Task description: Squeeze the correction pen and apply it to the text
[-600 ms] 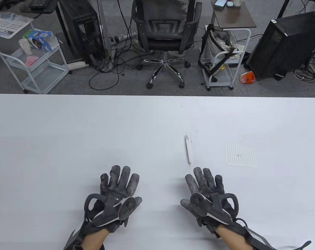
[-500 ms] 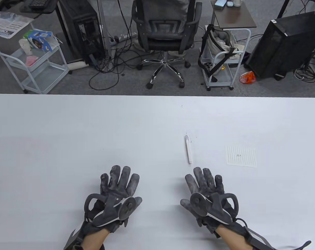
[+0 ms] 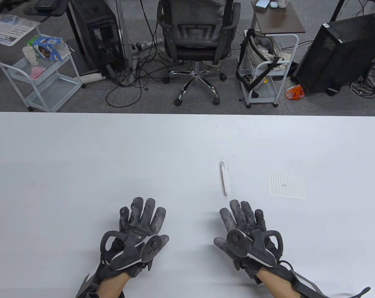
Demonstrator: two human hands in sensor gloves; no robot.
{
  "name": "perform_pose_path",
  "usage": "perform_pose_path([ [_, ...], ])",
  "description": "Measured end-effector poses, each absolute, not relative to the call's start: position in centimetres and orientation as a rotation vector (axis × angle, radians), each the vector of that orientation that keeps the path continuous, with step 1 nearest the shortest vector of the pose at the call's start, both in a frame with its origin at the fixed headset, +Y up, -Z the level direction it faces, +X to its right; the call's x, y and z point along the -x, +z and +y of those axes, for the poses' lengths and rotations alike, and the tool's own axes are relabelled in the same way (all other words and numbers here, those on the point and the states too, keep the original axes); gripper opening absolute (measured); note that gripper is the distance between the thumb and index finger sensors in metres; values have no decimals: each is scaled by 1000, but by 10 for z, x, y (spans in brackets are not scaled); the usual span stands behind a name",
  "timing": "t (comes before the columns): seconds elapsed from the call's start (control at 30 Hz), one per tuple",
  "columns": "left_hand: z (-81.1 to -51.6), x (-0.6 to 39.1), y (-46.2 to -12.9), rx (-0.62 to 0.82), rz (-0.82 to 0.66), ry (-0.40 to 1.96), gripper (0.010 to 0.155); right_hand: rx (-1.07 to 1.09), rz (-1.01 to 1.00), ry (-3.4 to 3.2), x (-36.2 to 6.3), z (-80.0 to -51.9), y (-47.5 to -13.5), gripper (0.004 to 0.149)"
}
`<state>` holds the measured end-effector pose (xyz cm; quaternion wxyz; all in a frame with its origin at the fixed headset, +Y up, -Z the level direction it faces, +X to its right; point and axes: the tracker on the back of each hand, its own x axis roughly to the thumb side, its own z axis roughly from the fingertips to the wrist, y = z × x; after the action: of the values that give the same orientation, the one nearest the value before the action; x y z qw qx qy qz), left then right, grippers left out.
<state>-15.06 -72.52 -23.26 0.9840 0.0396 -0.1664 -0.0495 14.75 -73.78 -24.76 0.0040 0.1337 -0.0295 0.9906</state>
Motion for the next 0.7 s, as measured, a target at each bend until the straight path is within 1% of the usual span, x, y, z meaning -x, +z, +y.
perform_pose_path([
  [0.7,-726,150,-232,-70,-342,-106,82,-427,-52,3077,-147,-739,-249,83],
])
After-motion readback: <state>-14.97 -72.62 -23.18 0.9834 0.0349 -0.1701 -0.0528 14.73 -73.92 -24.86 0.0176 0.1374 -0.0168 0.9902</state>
